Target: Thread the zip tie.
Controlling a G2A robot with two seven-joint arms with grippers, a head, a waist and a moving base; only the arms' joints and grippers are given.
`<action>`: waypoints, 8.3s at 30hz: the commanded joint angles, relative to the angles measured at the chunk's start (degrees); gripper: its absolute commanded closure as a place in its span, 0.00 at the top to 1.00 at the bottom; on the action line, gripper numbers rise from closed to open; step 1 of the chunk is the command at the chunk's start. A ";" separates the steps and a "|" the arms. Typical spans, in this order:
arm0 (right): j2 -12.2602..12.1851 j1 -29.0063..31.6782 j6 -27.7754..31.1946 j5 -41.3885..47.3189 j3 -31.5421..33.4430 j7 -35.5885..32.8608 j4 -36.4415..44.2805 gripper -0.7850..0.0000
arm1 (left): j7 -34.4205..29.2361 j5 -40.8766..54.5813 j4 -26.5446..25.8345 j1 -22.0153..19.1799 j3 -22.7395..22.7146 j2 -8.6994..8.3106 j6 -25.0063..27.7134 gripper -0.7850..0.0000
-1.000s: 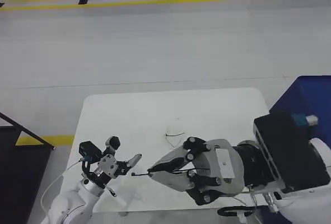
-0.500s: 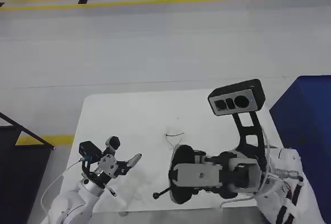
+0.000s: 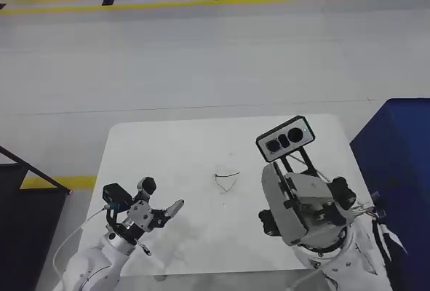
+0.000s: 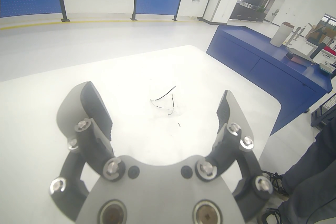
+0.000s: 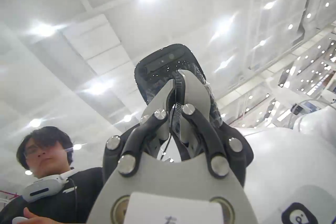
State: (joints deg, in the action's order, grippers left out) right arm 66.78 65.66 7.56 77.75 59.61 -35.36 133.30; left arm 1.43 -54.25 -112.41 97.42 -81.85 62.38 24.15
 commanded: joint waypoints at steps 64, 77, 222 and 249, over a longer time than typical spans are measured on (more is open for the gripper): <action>-3.63 9.80 -7.82 -32.90 37.90 -22.30 -40.36 0.00 | 0.00 0.00 0.00 0.00 0.00 0.00 0.00 1.00; -3.63 9.80 -7.82 -32.90 37.90 -22.30 -40.36 0.00 | 0.00 0.00 0.00 0.00 0.00 0.00 0.00 1.00; -4.00 8.02 -10.72 -33.87 36.03 -21.29 -42.38 0.00 | -9.65 -10.01 -0.58 -18.81 16.08 2.31 -1.76 1.00; -4.00 8.02 -10.72 -33.87 36.03 -21.29 -42.38 0.00 | -7.23 -16.44 -0.05 -23.56 21.30 3.42 -2.75 1.00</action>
State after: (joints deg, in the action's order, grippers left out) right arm 62.78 73.68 -3.15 43.87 95.64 -56.65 90.92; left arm -5.79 -70.28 -112.78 74.90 -61.26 65.62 21.65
